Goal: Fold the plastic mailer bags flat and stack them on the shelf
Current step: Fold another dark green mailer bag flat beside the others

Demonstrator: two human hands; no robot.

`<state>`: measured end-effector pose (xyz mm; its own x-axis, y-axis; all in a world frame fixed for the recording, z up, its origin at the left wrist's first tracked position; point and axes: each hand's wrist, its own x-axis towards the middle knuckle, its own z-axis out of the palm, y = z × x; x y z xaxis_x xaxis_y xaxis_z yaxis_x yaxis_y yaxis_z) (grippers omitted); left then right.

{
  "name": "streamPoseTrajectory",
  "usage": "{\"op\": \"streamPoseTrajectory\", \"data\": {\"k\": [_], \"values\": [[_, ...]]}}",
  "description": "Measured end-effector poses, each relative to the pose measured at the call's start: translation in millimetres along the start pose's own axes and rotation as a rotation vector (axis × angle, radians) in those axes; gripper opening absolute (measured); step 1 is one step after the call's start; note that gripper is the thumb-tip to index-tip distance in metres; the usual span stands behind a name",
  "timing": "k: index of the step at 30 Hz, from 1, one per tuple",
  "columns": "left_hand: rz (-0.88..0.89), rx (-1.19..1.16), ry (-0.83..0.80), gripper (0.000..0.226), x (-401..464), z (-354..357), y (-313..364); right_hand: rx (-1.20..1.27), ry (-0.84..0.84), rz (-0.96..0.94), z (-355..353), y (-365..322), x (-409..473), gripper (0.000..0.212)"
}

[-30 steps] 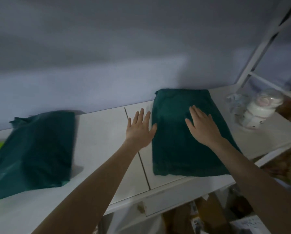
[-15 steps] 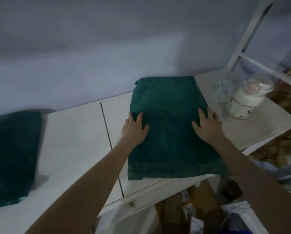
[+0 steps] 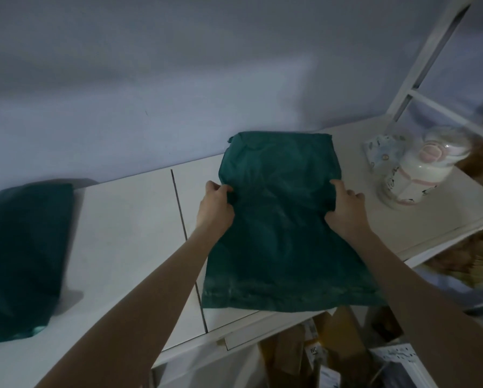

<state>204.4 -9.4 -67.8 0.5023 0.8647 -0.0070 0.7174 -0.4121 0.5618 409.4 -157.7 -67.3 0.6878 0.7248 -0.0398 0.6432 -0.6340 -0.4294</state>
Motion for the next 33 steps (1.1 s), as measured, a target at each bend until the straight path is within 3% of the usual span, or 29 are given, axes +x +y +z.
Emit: {"op": "streamPoseTrajectory", "data": {"k": [4, 9, 16, 19, 25, 28, 30, 33], "values": [[-0.014, 0.054, 0.022, 0.042, -6, -20, -13, 0.000, 0.002, -0.075, 7, -18, -7, 0.069], [-0.064, 0.123, 0.058, 0.042, -24, -54, -44, 0.167, -0.087, -0.163, 15, -55, -25, 0.062], [-0.145, 0.079, 0.054, 0.047, -54, -102, -95, 0.203, -0.136, -0.256, 31, -113, -49, 0.066], [-0.160, 0.089, 0.044, 0.045, -62, -119, -119, 0.216, -0.168, -0.284, 40, -133, -57, 0.057], [-0.080, 0.092, 0.013, 0.052, -72, -146, -154, -0.097, -0.223, -0.358, 49, -166, -74, 0.022], [-0.017, 0.051, 0.083, 0.053, -72, -160, -154, -0.261, -0.197, -0.425, 40, -186, -84, 0.027], [0.013, 0.056, 0.126, 0.053, -71, -171, -147, -0.365, -0.075, -0.469, 30, -205, -87, 0.023], [0.129, 0.083, 0.207, 0.053, -67, -191, -131, -0.237, -0.005, -0.590, 12, -238, -85, 0.030]]}}
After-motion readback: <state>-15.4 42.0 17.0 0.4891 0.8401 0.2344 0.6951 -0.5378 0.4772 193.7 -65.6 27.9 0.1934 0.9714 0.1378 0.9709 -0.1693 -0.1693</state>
